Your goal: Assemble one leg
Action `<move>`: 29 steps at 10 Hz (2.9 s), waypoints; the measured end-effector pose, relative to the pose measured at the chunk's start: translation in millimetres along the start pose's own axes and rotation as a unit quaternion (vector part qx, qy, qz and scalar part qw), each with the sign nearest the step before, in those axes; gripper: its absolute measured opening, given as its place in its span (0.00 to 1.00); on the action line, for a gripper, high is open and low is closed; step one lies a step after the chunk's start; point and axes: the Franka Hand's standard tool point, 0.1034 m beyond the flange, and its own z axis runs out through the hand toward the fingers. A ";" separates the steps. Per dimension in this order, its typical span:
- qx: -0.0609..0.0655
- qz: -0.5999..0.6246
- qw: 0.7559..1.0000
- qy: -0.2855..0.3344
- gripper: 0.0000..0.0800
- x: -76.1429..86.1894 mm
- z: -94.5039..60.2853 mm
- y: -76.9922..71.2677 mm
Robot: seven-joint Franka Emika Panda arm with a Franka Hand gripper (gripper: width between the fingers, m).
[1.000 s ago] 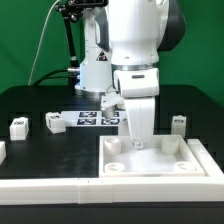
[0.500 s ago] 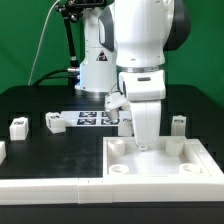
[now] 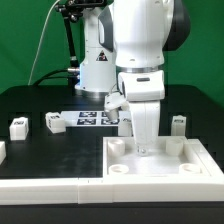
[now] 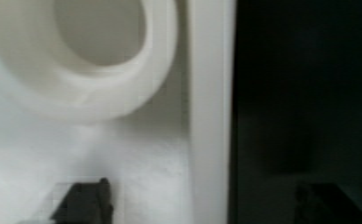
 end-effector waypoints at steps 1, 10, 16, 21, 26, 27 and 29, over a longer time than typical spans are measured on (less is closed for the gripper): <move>0.000 0.000 1.000 0.000 0.78 -0.2 0.0 0.0; -0.024 0.053 0.998 -0.009 0.81 19.7 -46.8 -16.4; -0.038 0.232 0.972 0.007 0.81 16.2 -42.5 -26.2; -0.019 0.572 0.820 0.029 0.81 43.7 -35.0 -45.3; 0.000 0.730 0.682 0.038 0.81 69.2 -33.3 -52.9; 0.005 0.763 0.645 0.040 0.81 70.0 -33.1 -53.4; 0.011 0.800 0.599 0.041 0.81 71.6 -32.8 -54.3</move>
Offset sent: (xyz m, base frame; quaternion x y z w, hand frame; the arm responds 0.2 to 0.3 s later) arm 0.0000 0.0000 0.0000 0.0000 0.0000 0.0000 1.0000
